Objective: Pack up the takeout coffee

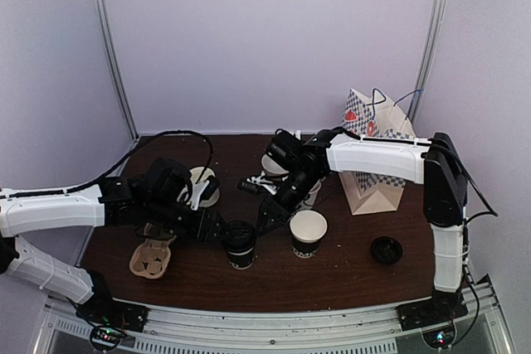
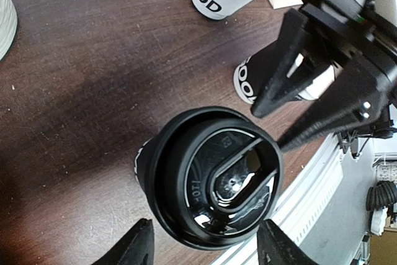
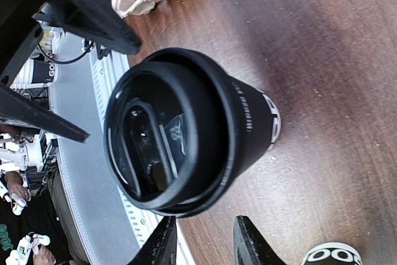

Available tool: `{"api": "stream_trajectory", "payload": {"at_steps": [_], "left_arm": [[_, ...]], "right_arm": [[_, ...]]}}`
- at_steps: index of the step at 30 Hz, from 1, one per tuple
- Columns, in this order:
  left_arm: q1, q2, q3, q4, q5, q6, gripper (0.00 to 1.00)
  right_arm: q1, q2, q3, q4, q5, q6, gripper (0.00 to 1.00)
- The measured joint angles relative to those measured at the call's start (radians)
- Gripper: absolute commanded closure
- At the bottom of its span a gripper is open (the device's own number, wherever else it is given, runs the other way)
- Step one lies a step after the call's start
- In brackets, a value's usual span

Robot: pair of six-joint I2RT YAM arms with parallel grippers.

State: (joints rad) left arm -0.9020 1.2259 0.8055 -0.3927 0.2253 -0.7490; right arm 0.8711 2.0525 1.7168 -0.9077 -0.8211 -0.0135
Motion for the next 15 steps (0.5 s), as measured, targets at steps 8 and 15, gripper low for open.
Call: {"api": "stream_trajectory", "payload": {"at_steps": [8,15], "left_arm": [[0.004,-0.035,0.007,-0.051,-0.041,-0.005,0.38],[0.079,-0.023,0.042,-0.081,-0.072,-0.006,0.46]], "right_arm": [[-0.002,-0.004,-0.016,0.010,0.005,0.002,0.60],[0.034,-0.017,-0.056,0.019,-0.010,0.003,0.58]]}}
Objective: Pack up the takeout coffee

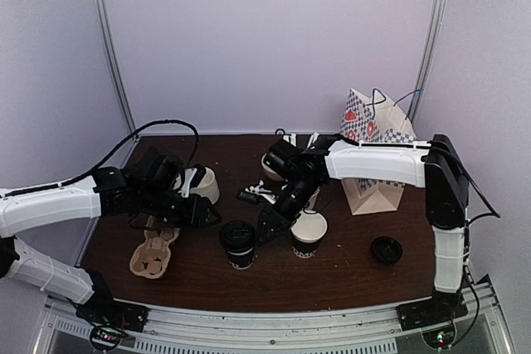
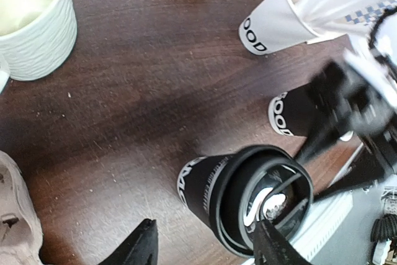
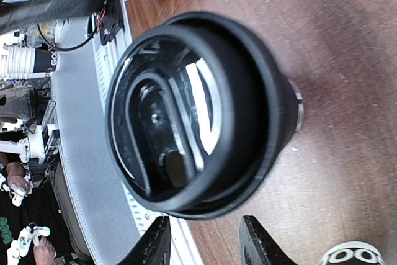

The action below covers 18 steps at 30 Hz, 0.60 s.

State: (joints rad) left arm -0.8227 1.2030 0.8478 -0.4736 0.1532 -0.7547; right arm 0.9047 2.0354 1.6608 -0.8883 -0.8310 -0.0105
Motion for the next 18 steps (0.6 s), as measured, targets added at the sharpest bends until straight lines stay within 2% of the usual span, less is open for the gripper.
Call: {"api": "stream_trajectory", "payload": {"at_steps": [18], "left_arm": [[0.050,0.144,0.024,0.087,0.113,0.002,0.52]], "right_arm": [[0.028,0.001,0.006,0.007,-0.010,0.047,0.54]]}}
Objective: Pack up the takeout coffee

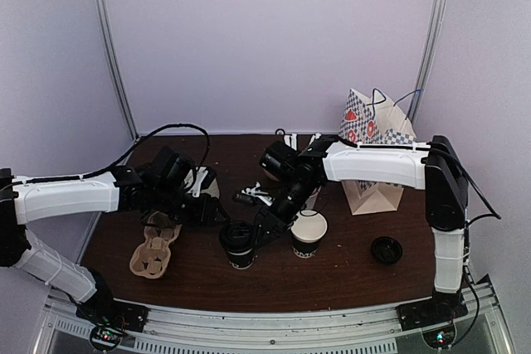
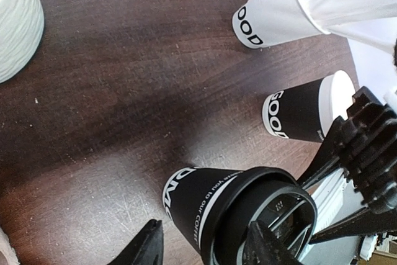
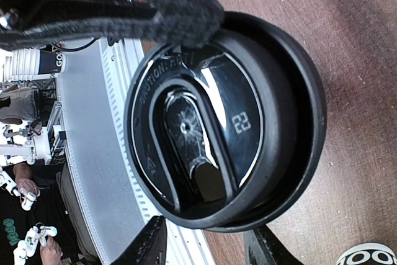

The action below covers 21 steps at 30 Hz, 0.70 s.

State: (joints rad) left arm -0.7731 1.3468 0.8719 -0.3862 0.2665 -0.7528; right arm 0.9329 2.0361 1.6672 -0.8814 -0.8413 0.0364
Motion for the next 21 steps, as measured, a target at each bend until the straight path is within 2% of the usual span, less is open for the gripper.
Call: {"api": "stream_trajectory", "payload": {"at_steps": [11,21], "left_arm": [[0.000,0.011,-0.017,0.033,0.040,-0.008,0.59],[0.000,-0.026,-0.102,0.150,0.056,-0.061,0.67]], "right_arm": [[-0.002,0.026,0.033,-0.005,0.008,0.021,0.54],[-0.001,0.055,0.071,-0.047,0.029,0.039,0.54]]}}
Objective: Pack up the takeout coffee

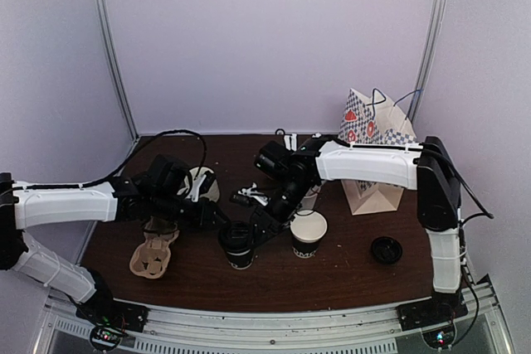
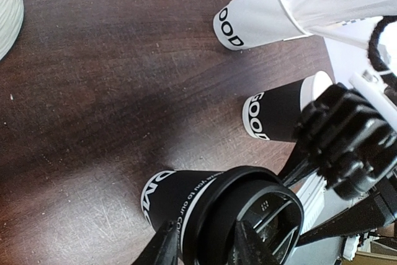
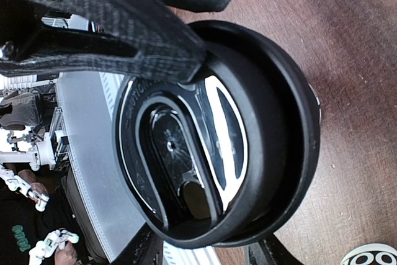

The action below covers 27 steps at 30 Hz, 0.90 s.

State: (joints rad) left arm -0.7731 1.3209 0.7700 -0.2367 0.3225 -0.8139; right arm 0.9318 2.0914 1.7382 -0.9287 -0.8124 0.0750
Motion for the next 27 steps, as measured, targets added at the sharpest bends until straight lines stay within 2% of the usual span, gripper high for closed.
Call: {"api": "stream_trajectory", "payload": {"at_steps": [14,22,27], "left_arm": [[0.001,-0.015,-0.053,0.081,0.013,-0.042,0.68],[-0.002,-0.014,-0.056,0.089,0.011,-0.046,0.68],[-0.003,-0.013,-0.064,0.108,0.011,-0.047,0.68]], "right_arm": [[0.032,0.019,0.062,-0.075,0.085,-0.009,0.54],[0.066,-0.028,0.050,-0.067,0.241,-0.089,0.54],[0.071,-0.026,0.047,-0.073,0.280,-0.119,0.53]]}}
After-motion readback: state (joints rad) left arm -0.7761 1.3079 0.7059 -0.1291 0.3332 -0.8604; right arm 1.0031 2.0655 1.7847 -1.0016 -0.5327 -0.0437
